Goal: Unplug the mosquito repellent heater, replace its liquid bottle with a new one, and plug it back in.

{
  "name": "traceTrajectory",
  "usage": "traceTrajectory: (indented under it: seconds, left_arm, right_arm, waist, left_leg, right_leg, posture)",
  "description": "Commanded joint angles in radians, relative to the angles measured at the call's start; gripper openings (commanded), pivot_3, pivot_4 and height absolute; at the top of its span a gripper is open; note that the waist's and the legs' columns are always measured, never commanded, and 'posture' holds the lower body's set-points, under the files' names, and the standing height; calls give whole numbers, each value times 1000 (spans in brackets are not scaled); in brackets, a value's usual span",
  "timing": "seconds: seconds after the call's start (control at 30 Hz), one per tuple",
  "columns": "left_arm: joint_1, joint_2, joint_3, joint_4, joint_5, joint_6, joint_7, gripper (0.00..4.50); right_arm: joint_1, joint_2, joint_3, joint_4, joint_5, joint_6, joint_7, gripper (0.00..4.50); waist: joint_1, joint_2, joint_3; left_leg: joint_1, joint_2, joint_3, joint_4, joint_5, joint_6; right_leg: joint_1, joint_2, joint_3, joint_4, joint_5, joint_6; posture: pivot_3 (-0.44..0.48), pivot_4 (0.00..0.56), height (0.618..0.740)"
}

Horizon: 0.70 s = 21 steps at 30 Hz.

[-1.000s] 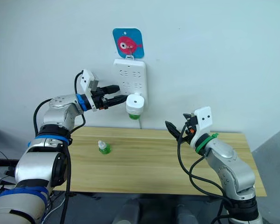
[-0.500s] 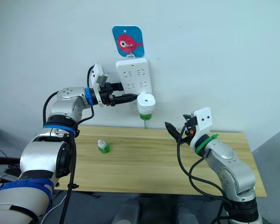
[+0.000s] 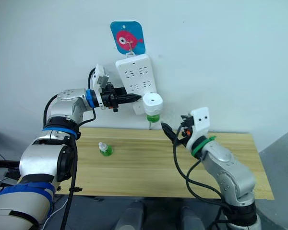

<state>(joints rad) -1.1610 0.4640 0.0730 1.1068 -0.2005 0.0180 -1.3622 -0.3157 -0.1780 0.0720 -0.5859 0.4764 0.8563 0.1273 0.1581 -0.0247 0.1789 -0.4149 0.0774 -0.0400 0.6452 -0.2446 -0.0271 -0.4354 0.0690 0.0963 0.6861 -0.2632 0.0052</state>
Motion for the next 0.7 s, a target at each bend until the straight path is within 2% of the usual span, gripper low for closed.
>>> traceTrajectory:
  seconds: [0.03,0.37,0.7]
  left_arm:
    - [-19,-9,-6,-10,14,5,2,1320]
    - [-25,-3,-3,-3,21,2,8,1320]
    - [-21,-9,-2,-8,22,-9,28,1320]
  right_arm:
    - [-47,36,41,16,-65,-17,-56,4500]
    - [-146,127,53,55,-87,-17,-66,4500]
    - [-230,172,81,170,-145,-49,-68,4500]
  waist:
    - [0,0,3]
    - [0,4,10]
    - [-1,4,12]
  left_leg:
    - [0,0,0,0,0,0]
    - [0,0,-2,1,0,0]
    - [0,0,-7,1,1,0]
  right_leg:
    - [0,0,0,0,0,0]
    - [0,0,-2,3,-1,-1]
    - [-1,0,-7,7,-3,-4]
  posture:
    - [301,224,740]
    - [305,234,740]
    - [310,235,740]
